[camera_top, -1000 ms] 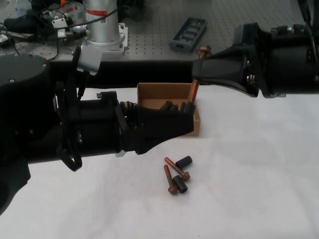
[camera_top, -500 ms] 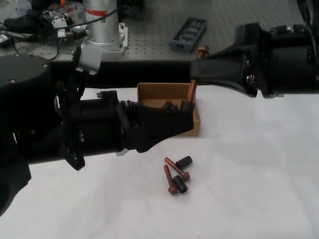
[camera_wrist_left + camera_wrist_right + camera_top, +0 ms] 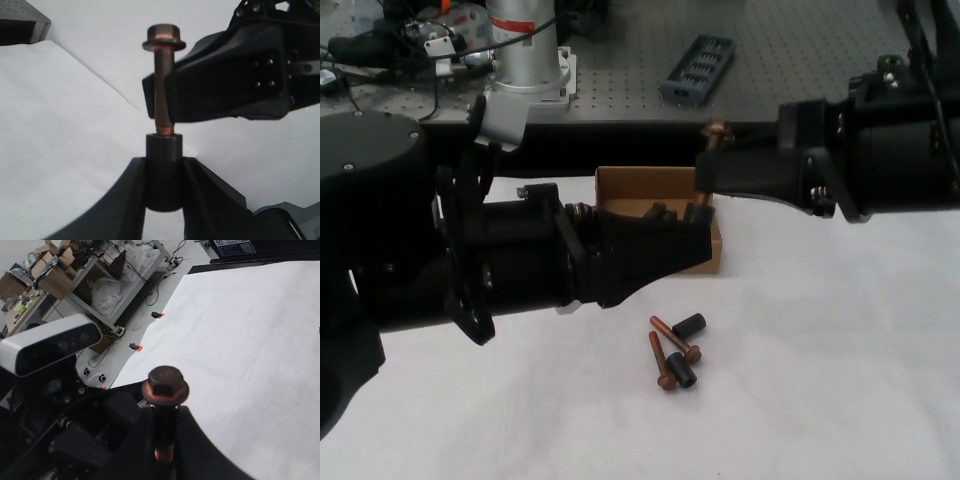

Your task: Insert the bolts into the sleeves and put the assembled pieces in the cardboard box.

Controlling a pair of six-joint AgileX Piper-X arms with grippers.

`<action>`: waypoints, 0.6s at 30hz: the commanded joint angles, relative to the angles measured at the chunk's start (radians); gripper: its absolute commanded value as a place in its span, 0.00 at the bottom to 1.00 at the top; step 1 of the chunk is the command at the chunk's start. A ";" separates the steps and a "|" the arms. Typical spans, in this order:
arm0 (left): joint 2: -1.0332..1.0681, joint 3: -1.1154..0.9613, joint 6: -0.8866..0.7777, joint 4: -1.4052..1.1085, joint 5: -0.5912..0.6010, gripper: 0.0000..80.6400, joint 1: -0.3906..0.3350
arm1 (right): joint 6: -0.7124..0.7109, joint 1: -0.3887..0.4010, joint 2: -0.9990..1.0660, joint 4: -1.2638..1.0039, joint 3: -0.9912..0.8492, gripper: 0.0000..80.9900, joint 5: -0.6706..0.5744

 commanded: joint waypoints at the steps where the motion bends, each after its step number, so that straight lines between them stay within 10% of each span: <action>1: 0.001 -0.008 -0.007 -0.038 -0.064 0.01 0.006 | -0.014 0.022 -0.026 0.014 -0.007 0.02 -0.014; 14: 0.001 -0.008 -0.007 -0.062 -0.063 0.01 0.006 | -0.046 0.064 -0.032 0.014 -0.007 0.00 -0.011; 18: 0.001 -0.008 -0.007 -0.062 -0.063 0.01 0.006 | -0.084 0.064 -0.032 0.014 -0.007 0.25 -0.009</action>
